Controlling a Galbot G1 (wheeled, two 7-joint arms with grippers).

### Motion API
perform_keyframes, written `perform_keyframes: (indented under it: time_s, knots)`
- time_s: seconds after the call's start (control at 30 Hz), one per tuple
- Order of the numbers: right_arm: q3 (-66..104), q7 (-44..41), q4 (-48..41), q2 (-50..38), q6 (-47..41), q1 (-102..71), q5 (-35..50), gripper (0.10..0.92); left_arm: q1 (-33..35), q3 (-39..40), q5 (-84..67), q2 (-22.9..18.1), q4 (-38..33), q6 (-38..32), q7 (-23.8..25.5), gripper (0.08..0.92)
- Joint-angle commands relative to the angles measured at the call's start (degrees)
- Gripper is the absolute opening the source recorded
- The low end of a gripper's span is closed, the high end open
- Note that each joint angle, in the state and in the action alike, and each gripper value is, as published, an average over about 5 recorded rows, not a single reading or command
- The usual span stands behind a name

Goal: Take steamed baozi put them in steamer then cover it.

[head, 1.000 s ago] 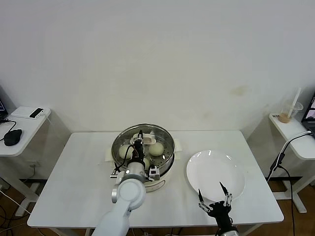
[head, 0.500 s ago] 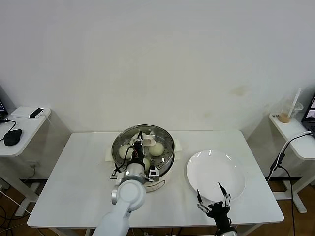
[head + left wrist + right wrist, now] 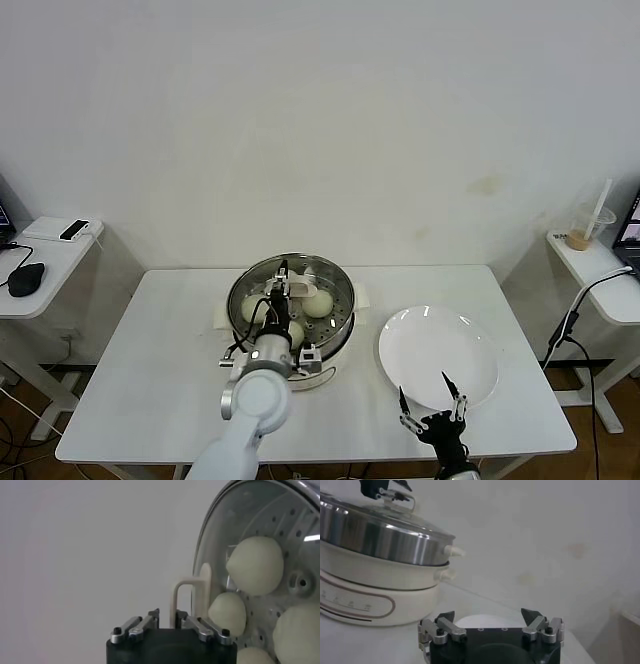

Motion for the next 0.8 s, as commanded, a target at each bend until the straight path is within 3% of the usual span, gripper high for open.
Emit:
perform_keyframes:
  time_s: [0.03,0.27,0.4,0.63,0.8]
  knots:
    - [0.0,0.0,-0.3,-0.1,0.0,-0.1,0.1,0.823,5.5,-0.1,-1.7,3.0,-8.5,-1.2,-1.0,0.529]
    - [-0.3,-0.1,-0.6,-0.4,-0.2,-0.3,0.3,0.823,12.2,-0.9,-8.2,7.1,-17.4,-2.1,-4.3,0.728]
    - [-0.6,-0.6,-0.4,-0.8,-0.3,-0.5,0.5,0.823,19.0,-3.7,-13.9,8.7,-22.4,-6.1,-9.9,0.81]
    - [-1.0,-1.4,1.4,-3.3,-0.4,-1.8,3.6,0.823,31.2,-13.5,-39.0,6.0,-26.3,-14.3,-21.0,0.823]
    - [-1.0,-1.0,3.1,-3.9,-0.8,-2.5,4.4,0.823,36.3,-23.0,-69.8,5.4,-25.7,-22.2,-23.8,0.823]
